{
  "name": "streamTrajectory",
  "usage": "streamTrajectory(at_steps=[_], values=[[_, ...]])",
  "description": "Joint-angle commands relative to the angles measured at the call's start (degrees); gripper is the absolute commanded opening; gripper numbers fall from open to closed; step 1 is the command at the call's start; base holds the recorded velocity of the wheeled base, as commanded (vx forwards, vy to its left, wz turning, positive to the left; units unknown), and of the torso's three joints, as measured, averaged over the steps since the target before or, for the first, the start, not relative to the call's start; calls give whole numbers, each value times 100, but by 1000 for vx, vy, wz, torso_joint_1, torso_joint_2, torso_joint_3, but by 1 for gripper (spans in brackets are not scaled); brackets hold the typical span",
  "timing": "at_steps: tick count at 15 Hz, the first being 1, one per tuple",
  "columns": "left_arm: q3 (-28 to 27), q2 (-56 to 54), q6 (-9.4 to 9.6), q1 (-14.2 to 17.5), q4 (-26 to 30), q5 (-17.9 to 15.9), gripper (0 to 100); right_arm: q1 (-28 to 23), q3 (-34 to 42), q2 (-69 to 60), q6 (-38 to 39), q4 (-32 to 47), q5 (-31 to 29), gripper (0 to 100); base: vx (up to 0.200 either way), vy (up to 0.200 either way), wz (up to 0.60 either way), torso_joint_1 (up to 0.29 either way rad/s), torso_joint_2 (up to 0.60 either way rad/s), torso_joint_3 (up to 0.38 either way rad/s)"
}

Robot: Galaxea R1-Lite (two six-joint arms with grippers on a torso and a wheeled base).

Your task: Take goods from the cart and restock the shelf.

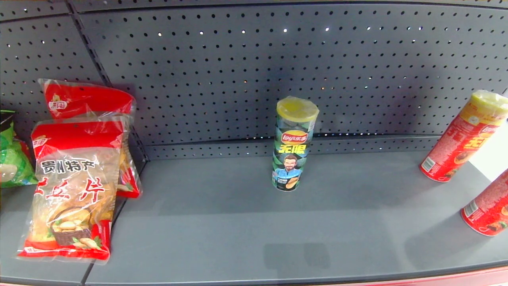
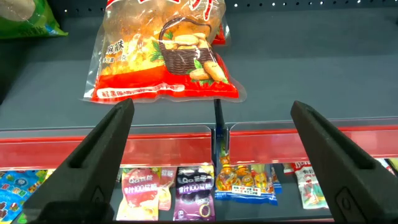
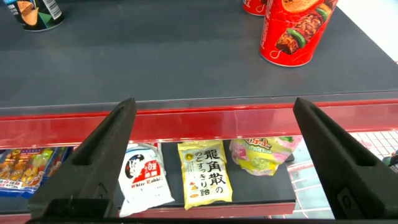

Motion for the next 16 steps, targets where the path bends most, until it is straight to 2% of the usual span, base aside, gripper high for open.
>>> streamTrajectory(at_steps=[1,16], values=[[1,5,2,1,0,0,100,-7,1,9,1,6,0,100,0,-200,0,7,7,-2],[1,5,2,1,0,0,100,1,1,9,1,6,0,100,0,-200,0,3,1,2]])
